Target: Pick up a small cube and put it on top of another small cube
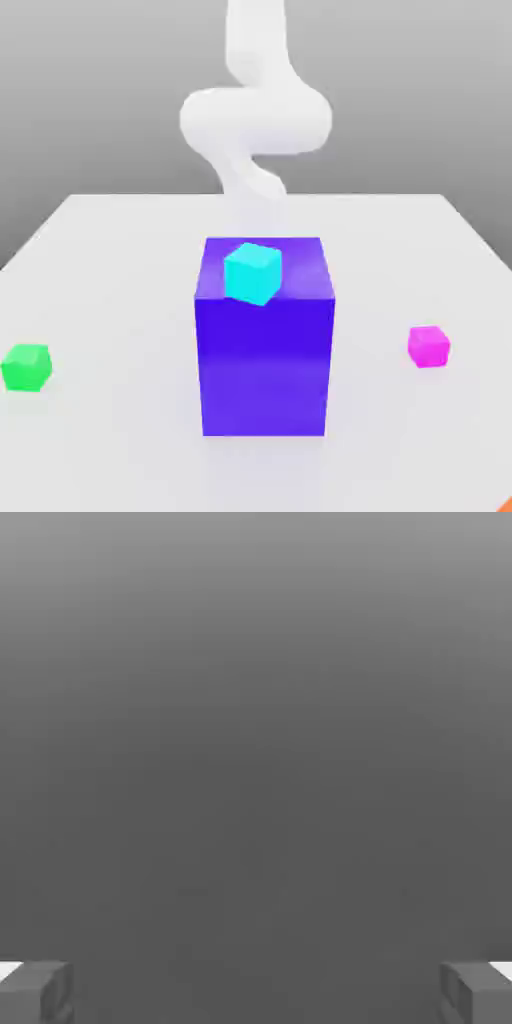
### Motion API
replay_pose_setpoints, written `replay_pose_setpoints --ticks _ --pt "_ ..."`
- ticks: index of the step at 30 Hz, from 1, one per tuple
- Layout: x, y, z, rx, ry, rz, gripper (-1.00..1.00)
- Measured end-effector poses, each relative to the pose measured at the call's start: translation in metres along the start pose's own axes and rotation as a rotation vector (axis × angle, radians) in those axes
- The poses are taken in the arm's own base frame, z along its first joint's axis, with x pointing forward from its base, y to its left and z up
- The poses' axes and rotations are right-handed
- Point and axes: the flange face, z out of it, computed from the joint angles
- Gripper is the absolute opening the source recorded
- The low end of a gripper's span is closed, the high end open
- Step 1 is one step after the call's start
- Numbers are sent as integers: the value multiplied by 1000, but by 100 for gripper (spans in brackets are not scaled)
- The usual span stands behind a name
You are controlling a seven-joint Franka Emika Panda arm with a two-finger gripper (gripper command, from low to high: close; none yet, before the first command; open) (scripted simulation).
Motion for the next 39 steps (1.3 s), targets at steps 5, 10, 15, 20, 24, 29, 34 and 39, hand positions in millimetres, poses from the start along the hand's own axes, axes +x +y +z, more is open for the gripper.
replay_pose_setpoints --ticks 5,10,15,20,24,29,34,39 --pt "-77 -26 102 -3 -188 -283 0" --pt "-178 -35 177 3 -358 -572 0" --pt "-290 -20 227 13 -517 -871 0" --pt "-397 21 253 26 -665 -1179 0" --pt "-474 71 258 41 -777 -1441 0" --pt "-503 98 286 41 -802 -1491 0" --pt "-518 113 309 41 -803 -1490 -100" --pt "-519 115 310 39 -804 -1490 -100"
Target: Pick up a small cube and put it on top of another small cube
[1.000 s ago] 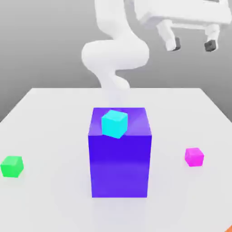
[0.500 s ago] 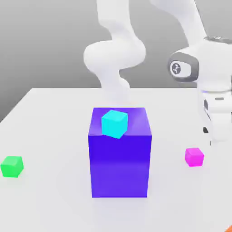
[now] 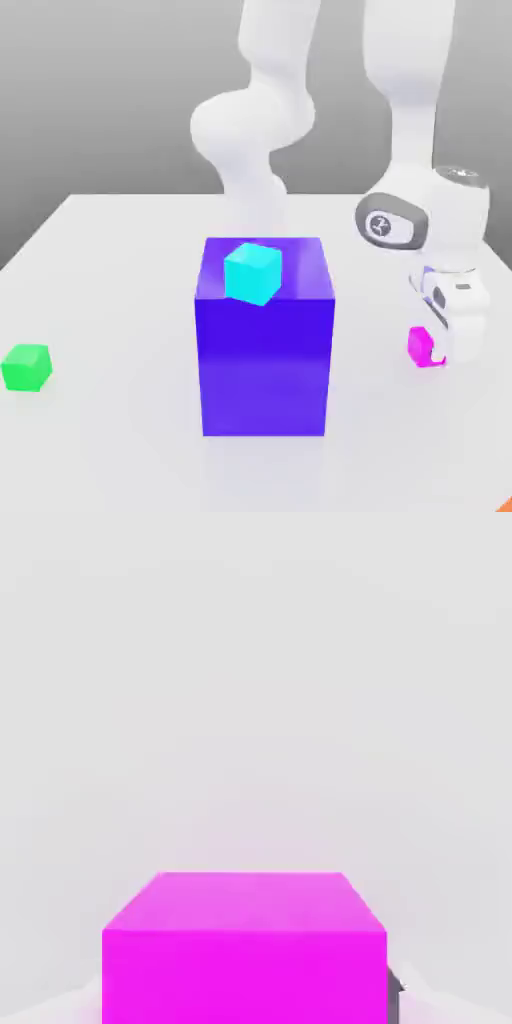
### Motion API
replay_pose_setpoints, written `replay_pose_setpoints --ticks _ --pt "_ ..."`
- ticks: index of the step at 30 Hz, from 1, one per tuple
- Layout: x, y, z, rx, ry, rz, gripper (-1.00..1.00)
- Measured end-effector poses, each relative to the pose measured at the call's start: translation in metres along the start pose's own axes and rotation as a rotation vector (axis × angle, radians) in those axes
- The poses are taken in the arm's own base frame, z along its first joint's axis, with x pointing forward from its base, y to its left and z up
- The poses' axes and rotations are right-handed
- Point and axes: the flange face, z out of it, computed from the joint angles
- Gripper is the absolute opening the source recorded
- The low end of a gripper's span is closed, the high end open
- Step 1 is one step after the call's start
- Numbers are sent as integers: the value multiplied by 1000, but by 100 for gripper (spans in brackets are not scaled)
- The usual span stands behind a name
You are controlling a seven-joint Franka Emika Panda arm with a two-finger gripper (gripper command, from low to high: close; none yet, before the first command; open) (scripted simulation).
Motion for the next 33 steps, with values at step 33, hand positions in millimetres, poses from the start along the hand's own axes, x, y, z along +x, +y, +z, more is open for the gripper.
replay_pose_setpoints --ticks 33 --pt "-331 457 -136 -40 88 1741 -100"
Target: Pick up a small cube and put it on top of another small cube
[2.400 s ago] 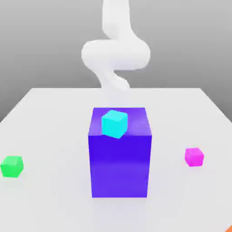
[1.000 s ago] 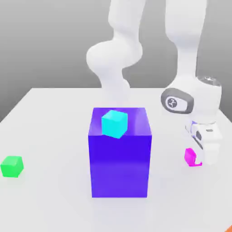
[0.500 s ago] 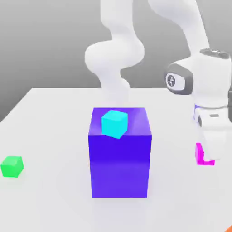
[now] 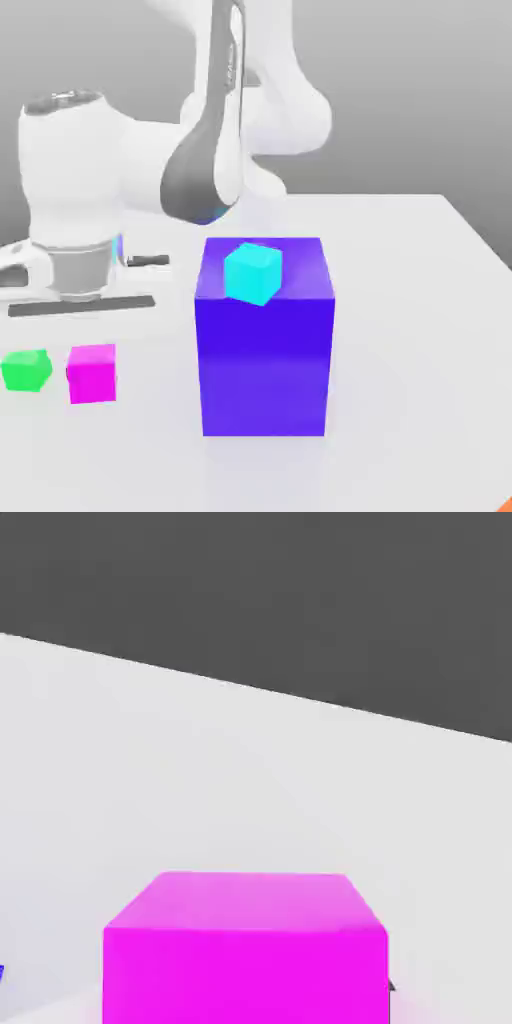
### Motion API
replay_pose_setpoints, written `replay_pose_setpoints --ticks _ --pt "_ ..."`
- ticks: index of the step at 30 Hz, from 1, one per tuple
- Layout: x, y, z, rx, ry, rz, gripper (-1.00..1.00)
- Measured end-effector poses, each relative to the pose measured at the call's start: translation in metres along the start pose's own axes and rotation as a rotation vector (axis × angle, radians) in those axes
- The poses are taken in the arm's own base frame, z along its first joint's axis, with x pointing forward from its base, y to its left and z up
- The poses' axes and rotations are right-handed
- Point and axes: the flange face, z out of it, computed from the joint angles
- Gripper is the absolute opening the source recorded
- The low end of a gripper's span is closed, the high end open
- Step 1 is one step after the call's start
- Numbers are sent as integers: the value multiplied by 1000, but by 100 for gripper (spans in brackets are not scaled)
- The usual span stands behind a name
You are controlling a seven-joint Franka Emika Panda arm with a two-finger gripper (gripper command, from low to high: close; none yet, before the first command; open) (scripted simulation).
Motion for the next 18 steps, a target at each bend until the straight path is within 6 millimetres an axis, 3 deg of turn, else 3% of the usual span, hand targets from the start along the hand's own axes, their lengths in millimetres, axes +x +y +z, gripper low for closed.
replay_pose_setpoints --ticks 4,5,15,16,18 --pt "2 124 2 -35 -33 317 -100" --pt "-5 142 7 -42 -50 365 -100" --pt "-15 145 70 -49 -67 375 -100" --pt "-16 145 75 -49 -69 376 100" --pt "-16 145 75 -49 -69 376 100"
